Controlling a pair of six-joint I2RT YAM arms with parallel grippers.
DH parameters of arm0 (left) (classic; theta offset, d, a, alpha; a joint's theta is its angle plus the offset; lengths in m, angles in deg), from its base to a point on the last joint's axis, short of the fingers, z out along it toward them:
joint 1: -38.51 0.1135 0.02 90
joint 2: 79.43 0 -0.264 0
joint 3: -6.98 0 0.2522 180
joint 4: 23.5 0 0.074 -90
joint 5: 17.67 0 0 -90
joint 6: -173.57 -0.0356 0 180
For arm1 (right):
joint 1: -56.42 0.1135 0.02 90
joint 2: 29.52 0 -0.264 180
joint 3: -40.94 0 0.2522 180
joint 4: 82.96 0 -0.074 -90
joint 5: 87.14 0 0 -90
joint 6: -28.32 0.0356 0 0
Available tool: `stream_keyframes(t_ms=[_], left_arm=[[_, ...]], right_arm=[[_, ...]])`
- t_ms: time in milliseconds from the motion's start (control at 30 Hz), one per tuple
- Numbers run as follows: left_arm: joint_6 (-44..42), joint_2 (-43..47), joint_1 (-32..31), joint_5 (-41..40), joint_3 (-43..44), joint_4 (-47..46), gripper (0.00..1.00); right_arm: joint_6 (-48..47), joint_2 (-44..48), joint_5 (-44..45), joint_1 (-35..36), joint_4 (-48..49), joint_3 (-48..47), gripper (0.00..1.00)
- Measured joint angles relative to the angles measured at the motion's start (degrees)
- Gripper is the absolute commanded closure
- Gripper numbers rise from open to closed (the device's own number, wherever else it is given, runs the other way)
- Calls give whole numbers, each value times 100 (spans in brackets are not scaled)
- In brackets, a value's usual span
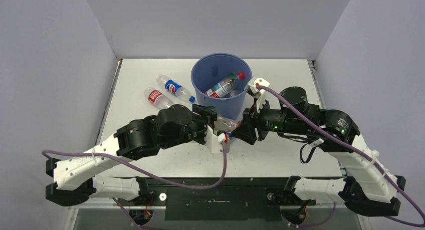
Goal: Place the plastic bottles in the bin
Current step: Place the plastic bottle in the trash bin.
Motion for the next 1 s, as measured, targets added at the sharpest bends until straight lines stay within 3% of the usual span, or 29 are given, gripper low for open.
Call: stream_keyframes(t_ms=[33, 100, 167, 200, 300, 433, 633, 767, 1000], left_arm=[[-9, 0, -17, -11, -33, -57, 54], [-11, 2, -33, -4, -76, -162, 56], [31, 20, -35, 28, -140, -269, 58], [63, 42, -33, 39, -195, -361, 60], [378, 190, -24, 149, -514, -776, 66], [1279, 669, -11, 531, -1322, -1641, 73], [3716, 1510, -4, 1217, -3123, -3952, 83], [5182, 1484, -2, 1307, -3536, -4924, 86], [6415, 1464, 0, 1320, -3574, -5602, 89]], right_arm=[[-11, 28, 15, 0, -13, 0, 93], [-17, 63, 42, -2, -24, 0, 47], [-13, 87, 57, -2, -24, 0, 10], [-7, 103, -13, 0, 2, 2, 2], [61, 273, -109, 9, 304, 103, 10], [282, 1246, 70, 9, 1665, 1113, 10], [800, 2957, 660, 9, 4216, 2905, 10], [841, 2914, 1014, 9, 4922, 2828, 10], [918, 2076, 765, 9, 5211, 2811, 10]])
